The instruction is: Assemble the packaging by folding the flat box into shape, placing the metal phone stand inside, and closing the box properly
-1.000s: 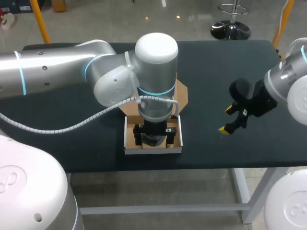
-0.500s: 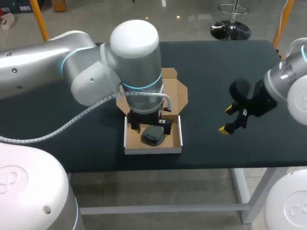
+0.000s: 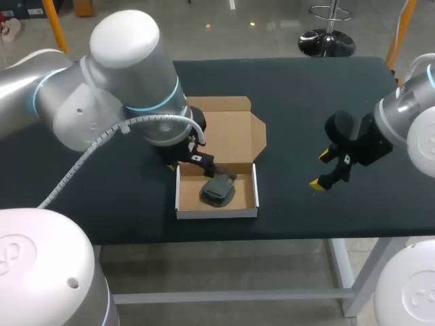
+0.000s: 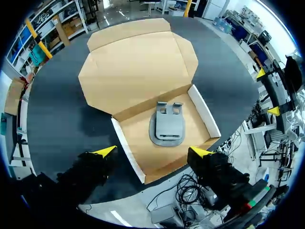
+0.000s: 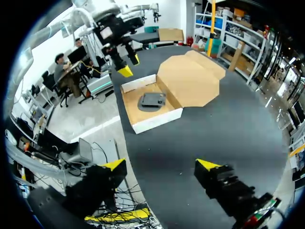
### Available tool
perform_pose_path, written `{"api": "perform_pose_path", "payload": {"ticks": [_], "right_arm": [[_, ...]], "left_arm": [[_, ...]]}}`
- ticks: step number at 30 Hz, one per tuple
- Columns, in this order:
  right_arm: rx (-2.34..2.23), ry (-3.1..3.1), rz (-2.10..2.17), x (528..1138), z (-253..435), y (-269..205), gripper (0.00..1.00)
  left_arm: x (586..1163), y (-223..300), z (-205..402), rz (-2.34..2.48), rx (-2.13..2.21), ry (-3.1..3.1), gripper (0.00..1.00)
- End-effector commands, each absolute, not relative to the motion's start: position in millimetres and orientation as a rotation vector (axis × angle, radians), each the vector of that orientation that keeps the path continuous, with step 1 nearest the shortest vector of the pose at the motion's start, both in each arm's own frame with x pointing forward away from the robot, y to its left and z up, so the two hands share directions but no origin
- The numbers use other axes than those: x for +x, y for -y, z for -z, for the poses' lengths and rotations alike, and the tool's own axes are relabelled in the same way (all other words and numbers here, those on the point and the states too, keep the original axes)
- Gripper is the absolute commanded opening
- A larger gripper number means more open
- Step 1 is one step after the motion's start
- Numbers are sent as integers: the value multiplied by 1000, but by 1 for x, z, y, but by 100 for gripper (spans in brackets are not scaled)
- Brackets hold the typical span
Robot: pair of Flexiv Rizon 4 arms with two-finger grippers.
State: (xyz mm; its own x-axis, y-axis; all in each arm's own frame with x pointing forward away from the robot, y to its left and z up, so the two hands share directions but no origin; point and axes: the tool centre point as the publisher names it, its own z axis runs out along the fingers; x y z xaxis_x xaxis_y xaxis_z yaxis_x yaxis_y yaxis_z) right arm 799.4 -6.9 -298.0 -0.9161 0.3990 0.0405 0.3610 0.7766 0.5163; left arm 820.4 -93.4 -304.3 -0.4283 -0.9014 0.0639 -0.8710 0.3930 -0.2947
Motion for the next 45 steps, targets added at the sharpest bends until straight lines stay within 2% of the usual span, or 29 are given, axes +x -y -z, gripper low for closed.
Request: {"api": "perform_pose_path", "payload": {"ticks": [1,24,45], "right_arm": [[617,-2897,-826,799,296,9,100],[617,-2897,-826,799,296,9,100],[617,-2897,-826,799,296,9,100]], "left_arm": [[828,75,299,546,-1578,-2628,100],[873,48,282,695,-1117,-2765,100],[920,10,287,866,-913,-2844,100]]}}
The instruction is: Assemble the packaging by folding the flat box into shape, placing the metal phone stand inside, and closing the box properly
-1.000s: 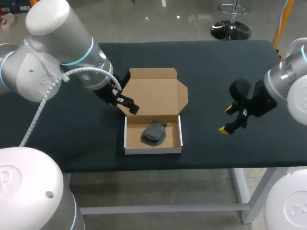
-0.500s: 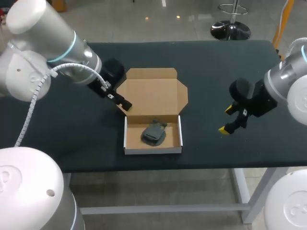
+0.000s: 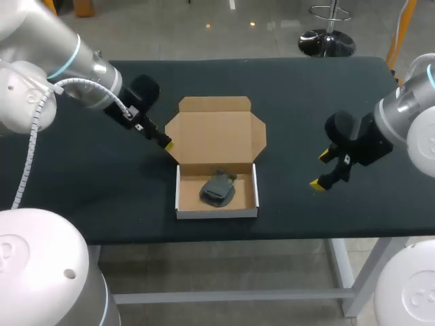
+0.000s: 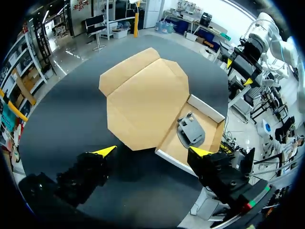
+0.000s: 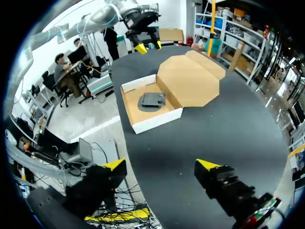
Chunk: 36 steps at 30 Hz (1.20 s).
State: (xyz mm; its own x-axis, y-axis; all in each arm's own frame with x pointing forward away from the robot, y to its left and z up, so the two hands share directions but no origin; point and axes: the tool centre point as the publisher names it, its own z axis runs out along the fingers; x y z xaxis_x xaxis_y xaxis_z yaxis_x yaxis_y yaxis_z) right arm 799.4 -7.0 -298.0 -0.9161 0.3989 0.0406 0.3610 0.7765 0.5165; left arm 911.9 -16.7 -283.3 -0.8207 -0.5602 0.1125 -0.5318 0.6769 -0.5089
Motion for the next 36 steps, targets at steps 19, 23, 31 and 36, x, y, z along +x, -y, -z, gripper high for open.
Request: {"api": "perform_pose_path", "payload": {"ticks": [19,23,31,36], "right_arm": [[617,-2897,-826,799,296,9,100],[617,-2897,-826,799,296,9,100],[611,-2902,-820,800,296,8,100],[562,-2950,-788,805,292,3,100]], "left_arm": [[938,1,292,950,-924,-2866,100],[937,-2,298,982,-897,-2910,100],[941,-10,303,1077,-818,-2944,100],[947,-17,307,1203,-813,-2954,100]]}}
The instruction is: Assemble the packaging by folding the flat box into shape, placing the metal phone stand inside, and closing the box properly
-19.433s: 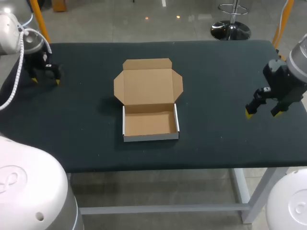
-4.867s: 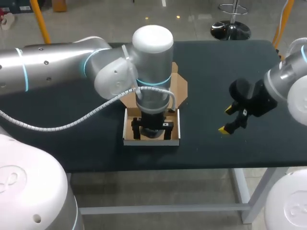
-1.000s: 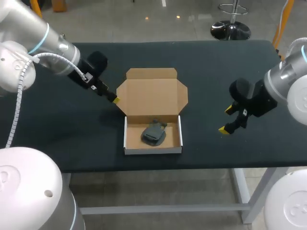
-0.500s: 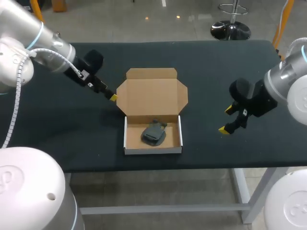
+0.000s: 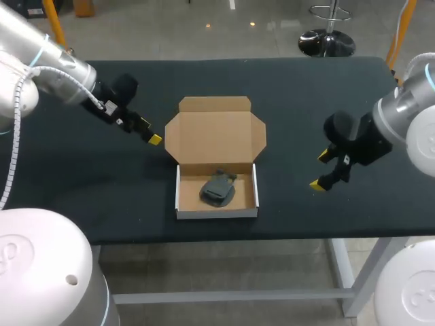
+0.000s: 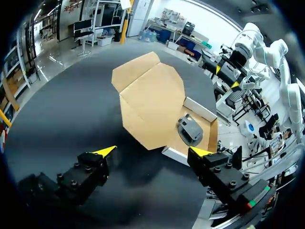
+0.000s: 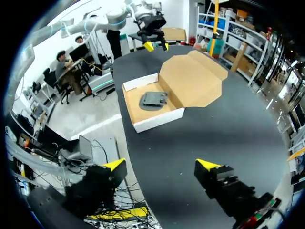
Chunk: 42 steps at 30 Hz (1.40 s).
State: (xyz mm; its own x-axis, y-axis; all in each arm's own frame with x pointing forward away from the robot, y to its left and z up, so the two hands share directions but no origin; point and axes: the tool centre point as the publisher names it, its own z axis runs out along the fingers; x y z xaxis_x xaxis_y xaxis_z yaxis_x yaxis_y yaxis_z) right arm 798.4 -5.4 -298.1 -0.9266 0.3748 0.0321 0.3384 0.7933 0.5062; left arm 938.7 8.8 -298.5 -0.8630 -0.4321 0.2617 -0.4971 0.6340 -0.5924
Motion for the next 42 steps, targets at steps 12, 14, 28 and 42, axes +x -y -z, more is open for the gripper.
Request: {"api": "perform_pose_path", "payload": {"ticks": [12,14,28,42], "right_arm": [[421,-3015,-768,827,283,-12,100],[399,-3016,-751,830,281,-14,100],[277,-3011,-707,846,263,-24,100],[232,-3019,-703,856,257,-28,100]], "left_arm": [[956,-15,315,-1174,679,2603,100],[959,-12,317,-1177,676,2600,100],[982,4,334,-1198,703,2543,100],[994,16,343,-1242,671,2475,100]]}}
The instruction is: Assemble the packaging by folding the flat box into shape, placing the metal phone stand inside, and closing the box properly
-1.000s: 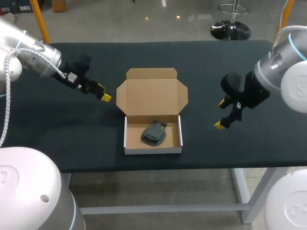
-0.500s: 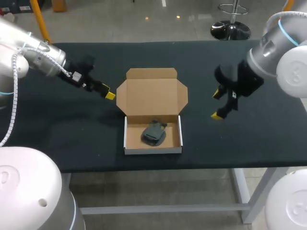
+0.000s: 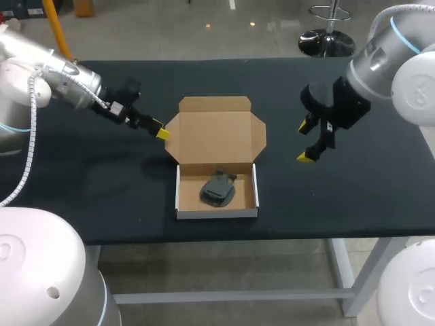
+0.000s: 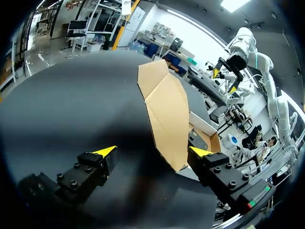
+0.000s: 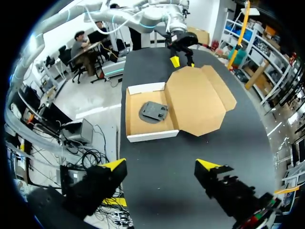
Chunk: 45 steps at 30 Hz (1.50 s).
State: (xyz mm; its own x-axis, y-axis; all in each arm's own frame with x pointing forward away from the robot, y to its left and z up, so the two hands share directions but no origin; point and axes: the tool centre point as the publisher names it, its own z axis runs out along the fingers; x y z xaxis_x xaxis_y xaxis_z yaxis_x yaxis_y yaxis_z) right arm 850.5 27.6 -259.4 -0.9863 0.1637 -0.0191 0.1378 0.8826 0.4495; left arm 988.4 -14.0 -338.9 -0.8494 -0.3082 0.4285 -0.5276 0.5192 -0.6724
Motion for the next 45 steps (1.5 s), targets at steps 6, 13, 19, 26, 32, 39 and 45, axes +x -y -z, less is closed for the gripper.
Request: {"api": "perform_pose_path", "payload": {"ticks": [6,13,19,26,32,39,45], "right_arm": [[232,-3025,-688,862,257,-30,100],[226,-3032,-686,864,260,-33,100],[226,-3031,-686,866,260,-34,100],[219,-3027,-673,870,257,-37,100],[221,-3023,-661,873,256,-40,100],[220,-3022,-659,873,253,-40,100],[217,-3019,-656,872,252,-41,100]], "left_arm": [[990,26,342,-1261,628,2454,95],[986,38,341,-1282,601,2430,93],[982,48,342,-1298,593,2416,74],[979,55,341,-1315,593,2410,58],[977,60,340,-1341,576,2395,47],[972,65,338,-1356,532,2386,36],[969,66,337,-1387,508,2378,30]]}}
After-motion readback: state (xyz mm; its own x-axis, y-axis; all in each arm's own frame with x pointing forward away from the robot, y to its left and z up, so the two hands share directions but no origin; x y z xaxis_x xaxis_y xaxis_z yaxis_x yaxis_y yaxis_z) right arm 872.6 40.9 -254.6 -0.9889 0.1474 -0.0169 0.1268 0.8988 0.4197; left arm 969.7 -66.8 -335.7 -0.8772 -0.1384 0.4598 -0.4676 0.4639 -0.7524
